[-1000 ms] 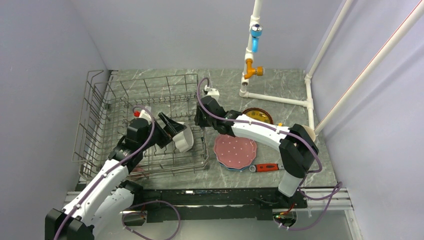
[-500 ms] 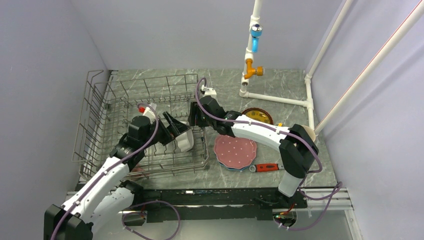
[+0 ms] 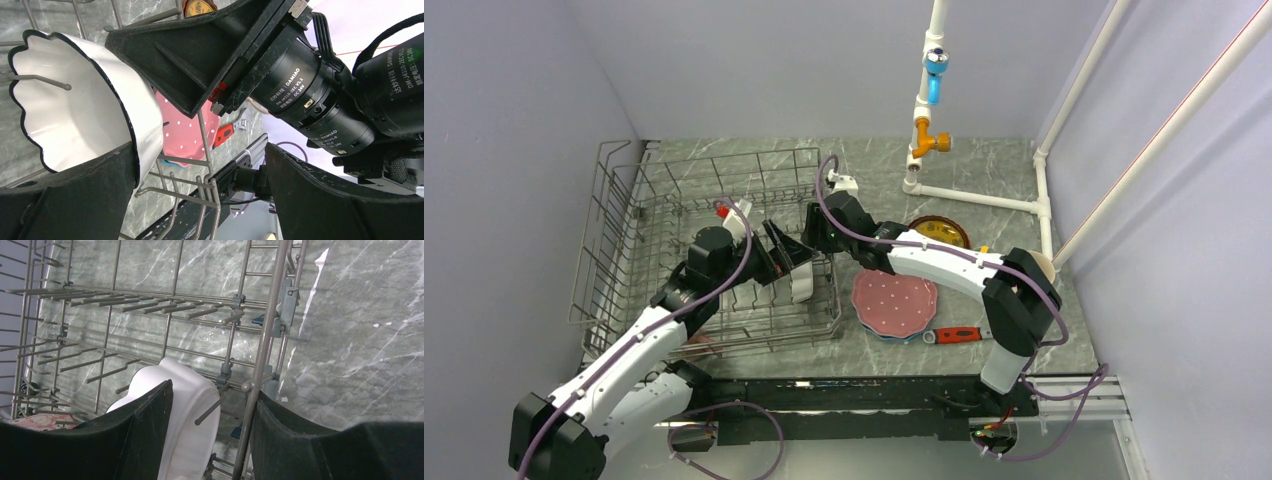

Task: Load the mixed dishes into the dish rack

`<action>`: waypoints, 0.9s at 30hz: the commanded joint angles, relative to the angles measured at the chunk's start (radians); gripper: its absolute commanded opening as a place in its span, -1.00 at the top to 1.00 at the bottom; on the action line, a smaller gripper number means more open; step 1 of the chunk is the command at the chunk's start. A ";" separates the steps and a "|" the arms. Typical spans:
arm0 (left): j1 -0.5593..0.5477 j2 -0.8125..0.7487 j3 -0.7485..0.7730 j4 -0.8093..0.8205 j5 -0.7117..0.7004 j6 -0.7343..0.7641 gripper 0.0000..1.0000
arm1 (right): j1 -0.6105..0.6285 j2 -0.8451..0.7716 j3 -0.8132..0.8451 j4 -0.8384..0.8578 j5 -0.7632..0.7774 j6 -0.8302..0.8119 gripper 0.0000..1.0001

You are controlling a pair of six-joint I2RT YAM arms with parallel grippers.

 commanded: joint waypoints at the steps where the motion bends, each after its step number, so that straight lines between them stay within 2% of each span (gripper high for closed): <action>1: -0.010 -0.020 0.024 -0.001 -0.012 0.028 -0.99 | 0.009 -0.057 -0.006 0.061 -0.034 -0.008 -0.15; 3: -0.009 -0.036 0.044 -0.075 -0.055 0.067 -0.99 | 0.008 -0.063 -0.007 0.057 -0.025 -0.013 -0.18; 13: -0.010 -0.165 0.119 -0.322 -0.258 0.258 -0.99 | 0.009 -0.150 -0.035 0.023 0.013 -0.055 -0.65; 20: -0.008 -0.231 0.223 -0.480 -0.426 0.412 -0.99 | 0.009 -0.298 -0.047 -0.028 0.045 -0.118 -0.78; 24: -0.008 -0.274 0.278 -0.515 -0.463 0.496 -0.99 | 0.009 -0.423 -0.108 -0.058 0.126 -0.182 -0.83; 26: -0.009 -0.293 0.297 -0.519 -0.470 0.523 -0.99 | 0.007 -0.480 -0.160 -0.084 0.220 -0.212 -0.83; 27: -0.007 -0.304 0.303 -0.518 -0.471 0.533 -0.99 | 0.006 -0.510 -0.208 -0.105 0.315 -0.213 -0.83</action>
